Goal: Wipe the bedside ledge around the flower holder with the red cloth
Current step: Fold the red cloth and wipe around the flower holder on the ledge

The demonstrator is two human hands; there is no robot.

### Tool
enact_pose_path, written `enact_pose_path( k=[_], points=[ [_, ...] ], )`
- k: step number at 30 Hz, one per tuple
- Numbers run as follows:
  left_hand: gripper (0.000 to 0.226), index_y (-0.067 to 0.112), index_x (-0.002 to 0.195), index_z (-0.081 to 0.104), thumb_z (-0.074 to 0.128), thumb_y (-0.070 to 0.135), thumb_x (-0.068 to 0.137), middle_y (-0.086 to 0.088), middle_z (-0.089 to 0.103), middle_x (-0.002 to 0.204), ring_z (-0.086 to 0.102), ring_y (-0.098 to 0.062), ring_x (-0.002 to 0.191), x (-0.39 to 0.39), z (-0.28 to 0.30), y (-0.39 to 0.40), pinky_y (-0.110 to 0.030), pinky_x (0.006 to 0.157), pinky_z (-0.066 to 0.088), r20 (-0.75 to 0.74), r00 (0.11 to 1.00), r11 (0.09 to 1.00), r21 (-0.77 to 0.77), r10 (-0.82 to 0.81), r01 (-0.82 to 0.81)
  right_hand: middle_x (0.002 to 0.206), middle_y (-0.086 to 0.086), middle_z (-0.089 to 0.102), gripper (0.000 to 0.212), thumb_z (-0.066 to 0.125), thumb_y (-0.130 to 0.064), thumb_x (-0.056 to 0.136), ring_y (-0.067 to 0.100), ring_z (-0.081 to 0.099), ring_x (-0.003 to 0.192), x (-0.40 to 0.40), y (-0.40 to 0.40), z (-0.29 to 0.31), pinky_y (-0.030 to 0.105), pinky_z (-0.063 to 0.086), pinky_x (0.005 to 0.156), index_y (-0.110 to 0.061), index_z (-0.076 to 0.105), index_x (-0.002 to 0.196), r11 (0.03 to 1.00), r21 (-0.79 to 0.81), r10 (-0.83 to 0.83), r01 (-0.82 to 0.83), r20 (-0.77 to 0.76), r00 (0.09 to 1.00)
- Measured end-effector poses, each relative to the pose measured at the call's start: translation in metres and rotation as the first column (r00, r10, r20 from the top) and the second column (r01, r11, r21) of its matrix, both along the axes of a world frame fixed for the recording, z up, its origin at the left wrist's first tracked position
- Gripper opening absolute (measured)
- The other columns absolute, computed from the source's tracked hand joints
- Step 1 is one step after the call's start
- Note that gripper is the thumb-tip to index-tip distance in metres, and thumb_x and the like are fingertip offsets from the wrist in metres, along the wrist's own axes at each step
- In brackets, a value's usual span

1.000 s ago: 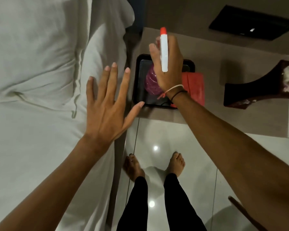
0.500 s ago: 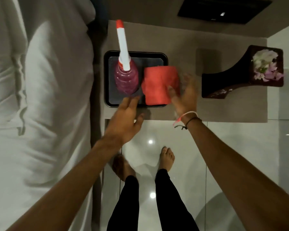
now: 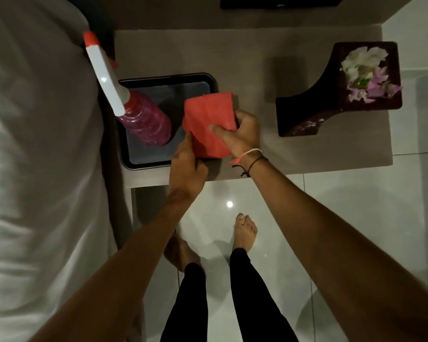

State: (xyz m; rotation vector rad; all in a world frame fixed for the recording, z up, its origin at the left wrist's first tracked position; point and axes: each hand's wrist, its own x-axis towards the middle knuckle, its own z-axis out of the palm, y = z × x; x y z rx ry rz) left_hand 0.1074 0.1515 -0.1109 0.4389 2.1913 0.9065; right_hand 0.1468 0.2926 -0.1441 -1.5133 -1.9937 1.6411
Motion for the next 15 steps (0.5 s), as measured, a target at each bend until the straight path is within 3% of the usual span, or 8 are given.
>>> enact_pose_path(
  k=[2, 4, 5, 7, 8, 10, 13, 15],
  points=[
    [0.080, 0.008, 0.163, 0.029, 0.044, -0.002, 0.084, -0.018, 0.061, 0.143, 0.060, -0.032, 0.127, 0.003, 0.007, -0.005, -0.047, 0.112, 0.052, -0.006, 0.999, 0.998, 0.037, -0.052, 0.052, 0.096, -0.004, 0.072, 0.034, 0.082, -0.013, 0.084, 0.010, 0.066, 0.085, 0.010, -0.007, 0.009, 0.026, 0.054, 0.076, -0.010, 0.070, 0.115, 0.990, -0.138, -0.042, 0.032, -0.071, 0.997],
    [0.079, 0.010, 0.162, 0.032, 0.043, 0.003, 0.084, -0.015, 0.062, 0.144, 0.062, -0.032, 0.126, 0.007, 0.013, -0.009, -0.050, 0.109, 0.054, -0.026, 0.993, 0.990, 0.076, -0.118, 0.120, 0.106, -0.002, 0.071, 0.035, 0.071, -0.006, 0.092, 0.006, 0.063, 0.085, 0.041, -0.013, 0.008, 0.024, 0.053, 0.078, -0.010, 0.064, 0.126, 0.933, -0.327, -0.182, 0.154, -0.060, 0.981],
    [0.076, 0.009, 0.161, 0.035, 0.044, 0.004, 0.086, -0.015, 0.062, 0.145, 0.062, -0.032, 0.128, 0.010, 0.016, -0.011, -0.052, 0.109, 0.053, -0.044, 0.987, 0.983, 0.084, -0.157, 0.160, 0.122, 0.010, 0.070, 0.038, 0.061, -0.001, 0.098, 0.011, 0.064, 0.089, 0.062, -0.018, 0.006, 0.025, 0.054, 0.082, -0.002, 0.058, 0.136, 0.839, -0.482, -0.293, 0.254, -0.005, 0.956],
    [0.065, 0.005, 0.155, 0.045, 0.048, -0.003, 0.091, -0.017, 0.064, 0.142, 0.061, -0.035, 0.128, 0.018, 0.019, -0.016, -0.056, 0.109, 0.051, -0.121, 0.967, 0.969, 0.080, -0.225, 0.235, 0.152, 0.026, 0.051, 0.042, 0.043, 0.003, 0.105, 0.030, 0.065, 0.118, 0.103, -0.031, 0.007, 0.036, 0.054, 0.105, 0.006, 0.046, 0.146, 0.567, -0.710, -0.448, 0.417, 0.160, 0.880],
    [0.059, 0.003, 0.150, 0.051, 0.051, -0.006, 0.091, -0.019, 0.067, 0.136, 0.062, -0.036, 0.122, 0.022, 0.022, -0.018, -0.058, 0.105, 0.052, -0.188, 0.950, 0.962, 0.069, -0.248, 0.265, 0.150, 0.024, 0.053, 0.039, 0.046, 0.002, 0.104, 0.035, 0.061, 0.127, 0.115, -0.036, 0.009, 0.043, 0.050, 0.113, 0.000, 0.051, 0.142, 0.507, -0.744, -0.519, 0.435, 0.139, 0.844],
    [0.043, -0.001, 0.138, 0.061, 0.051, -0.004, 0.096, -0.022, 0.069, 0.121, 0.063, -0.037, 0.110, 0.032, 0.036, -0.011, -0.059, 0.094, 0.053, -0.344, 0.898, 0.948, 0.057, -0.275, 0.312, 0.132, 0.016, 0.067, 0.030, 0.059, -0.002, 0.097, 0.036, 0.065, 0.119, 0.132, -0.042, 0.021, 0.050, 0.055, 0.103, -0.013, 0.064, 0.124, 0.512, -0.742, -0.661, 0.432, -0.019, 0.751],
    [0.037, 0.000, 0.131, 0.065, 0.045, 0.015, 0.104, -0.021, 0.067, 0.123, 0.062, -0.037, 0.111, 0.042, 0.071, 0.021, -0.057, 0.092, 0.052, -0.529, 0.798, 0.925, 0.060, -0.289, 0.375, 0.139, 0.021, 0.065, 0.045, 0.060, -0.003, 0.095, 0.044, 0.063, 0.127, 0.169, -0.053, 0.034, 0.044, 0.062, 0.085, -0.006, 0.057, 0.140, 0.423, -0.793, -0.787, 0.439, -0.081, 0.612],
    [0.042, 0.006, 0.138, 0.061, 0.043, 0.027, 0.107, -0.019, 0.063, 0.136, 0.060, -0.037, 0.120, 0.043, 0.095, 0.051, -0.053, 0.096, 0.050, -0.644, 0.691, 0.887, 0.041, -0.328, 0.460, 0.145, 0.024, 0.061, 0.051, 0.058, -0.005, 0.096, 0.045, 0.057, 0.135, 0.199, -0.061, 0.033, 0.050, 0.058, 0.099, -0.005, 0.052, 0.146, 0.366, -0.834, -0.827, 0.413, -0.088, 0.555]
  ],
)
